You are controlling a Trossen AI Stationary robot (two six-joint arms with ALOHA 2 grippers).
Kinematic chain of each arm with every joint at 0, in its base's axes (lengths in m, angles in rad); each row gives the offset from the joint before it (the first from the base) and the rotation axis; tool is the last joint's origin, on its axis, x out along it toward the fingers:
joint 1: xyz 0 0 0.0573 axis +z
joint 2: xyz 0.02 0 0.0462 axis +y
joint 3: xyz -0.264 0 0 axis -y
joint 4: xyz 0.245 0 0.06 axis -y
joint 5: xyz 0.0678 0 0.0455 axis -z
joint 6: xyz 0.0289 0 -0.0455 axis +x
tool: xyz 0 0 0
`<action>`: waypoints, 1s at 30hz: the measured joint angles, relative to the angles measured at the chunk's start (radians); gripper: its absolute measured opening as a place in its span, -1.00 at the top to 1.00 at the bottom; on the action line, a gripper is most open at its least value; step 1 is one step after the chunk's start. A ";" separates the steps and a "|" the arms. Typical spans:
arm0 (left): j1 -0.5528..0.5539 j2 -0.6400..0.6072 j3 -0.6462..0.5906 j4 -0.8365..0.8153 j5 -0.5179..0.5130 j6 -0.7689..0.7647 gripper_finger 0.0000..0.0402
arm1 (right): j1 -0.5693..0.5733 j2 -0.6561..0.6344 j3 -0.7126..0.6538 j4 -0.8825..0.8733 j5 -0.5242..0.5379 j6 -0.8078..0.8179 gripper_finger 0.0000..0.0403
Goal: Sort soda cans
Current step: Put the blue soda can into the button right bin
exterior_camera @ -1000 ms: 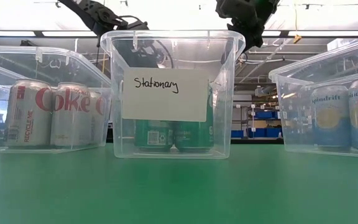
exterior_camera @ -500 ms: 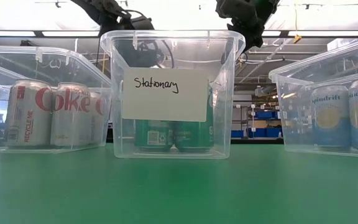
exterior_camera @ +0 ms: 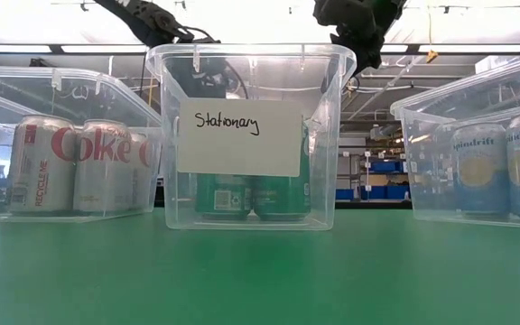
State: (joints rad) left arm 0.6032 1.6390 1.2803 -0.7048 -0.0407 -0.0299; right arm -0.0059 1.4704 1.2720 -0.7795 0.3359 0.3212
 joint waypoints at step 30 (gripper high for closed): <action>-0.009 0.053 0.085 -0.117 0.032 0.051 -0.44 | 0.000 0.000 0.000 -0.001 -0.027 -0.010 0.99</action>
State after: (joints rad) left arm 0.5945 1.6917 1.3658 -0.8221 -0.0090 0.0209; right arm -0.0062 1.4704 1.2720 -0.7802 0.3088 0.3107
